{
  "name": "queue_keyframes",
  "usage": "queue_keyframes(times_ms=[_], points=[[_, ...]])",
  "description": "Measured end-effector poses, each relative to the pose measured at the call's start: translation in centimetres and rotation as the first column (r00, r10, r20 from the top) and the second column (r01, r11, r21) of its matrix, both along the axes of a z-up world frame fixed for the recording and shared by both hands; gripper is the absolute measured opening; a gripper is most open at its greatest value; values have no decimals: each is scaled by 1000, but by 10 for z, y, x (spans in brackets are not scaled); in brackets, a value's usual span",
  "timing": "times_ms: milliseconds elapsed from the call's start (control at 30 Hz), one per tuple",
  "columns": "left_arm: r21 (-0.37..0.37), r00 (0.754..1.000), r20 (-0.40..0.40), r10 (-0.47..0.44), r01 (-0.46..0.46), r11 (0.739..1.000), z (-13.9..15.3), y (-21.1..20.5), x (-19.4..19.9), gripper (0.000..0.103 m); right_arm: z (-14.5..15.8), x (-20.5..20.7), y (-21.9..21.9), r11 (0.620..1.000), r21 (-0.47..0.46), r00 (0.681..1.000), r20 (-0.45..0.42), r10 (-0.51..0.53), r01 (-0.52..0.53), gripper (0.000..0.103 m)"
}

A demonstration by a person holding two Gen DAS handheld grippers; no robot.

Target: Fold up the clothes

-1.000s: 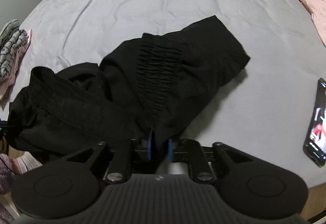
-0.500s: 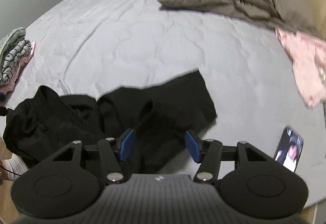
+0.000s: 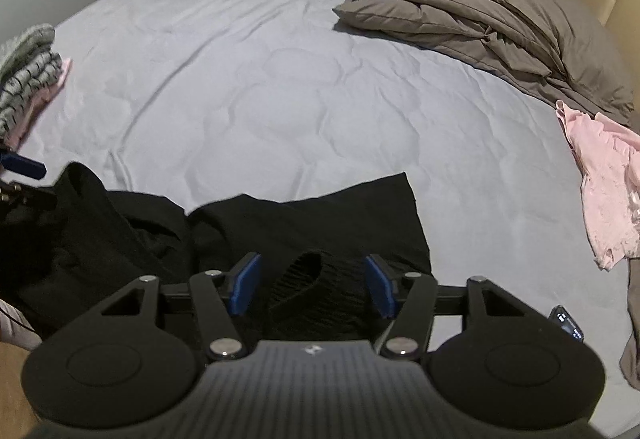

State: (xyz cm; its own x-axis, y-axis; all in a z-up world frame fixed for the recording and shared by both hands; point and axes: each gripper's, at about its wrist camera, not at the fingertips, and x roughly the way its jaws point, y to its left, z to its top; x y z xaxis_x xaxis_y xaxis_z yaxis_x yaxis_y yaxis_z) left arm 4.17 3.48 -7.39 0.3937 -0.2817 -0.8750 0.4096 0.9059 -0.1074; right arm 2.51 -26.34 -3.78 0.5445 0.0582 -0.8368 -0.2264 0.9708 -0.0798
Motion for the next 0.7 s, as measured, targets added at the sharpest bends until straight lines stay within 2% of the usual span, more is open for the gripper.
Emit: queue_keyframes(times_ms=[33,133,233,400,500,600,700], points=[[-5,1000,-6,-1,1,1000,-2,0,2,51,-2,1,0,1000,-8,1000,-4,2,-2,44],[-20,1000,-25,-4,4,1000,-7,2,6,51,-6,0,-10,1000,-18,1000,-21,2,-3,36],[-24,999,-27,-19,19,1000,-9,2,8,51,-14,-3,-27,999,-14,998,-49,-29,28,28],[-55,998,-47,-33,30,998,-13,3,12,52,-34,-9,-61,993,-14,987,-104,-119,119,21],[-70,997,-67,-41,36,997,-17,2,13,52,-43,-11,-74,989,5,981,-131,-144,146,12],[-95,996,-78,-32,24,995,-19,4,12,52,-46,-13,-82,985,-8,977,-127,-170,170,9],[-151,996,-89,-14,0,988,-21,6,11,51,-43,-14,-89,977,-25,972,-96,-213,212,9]])
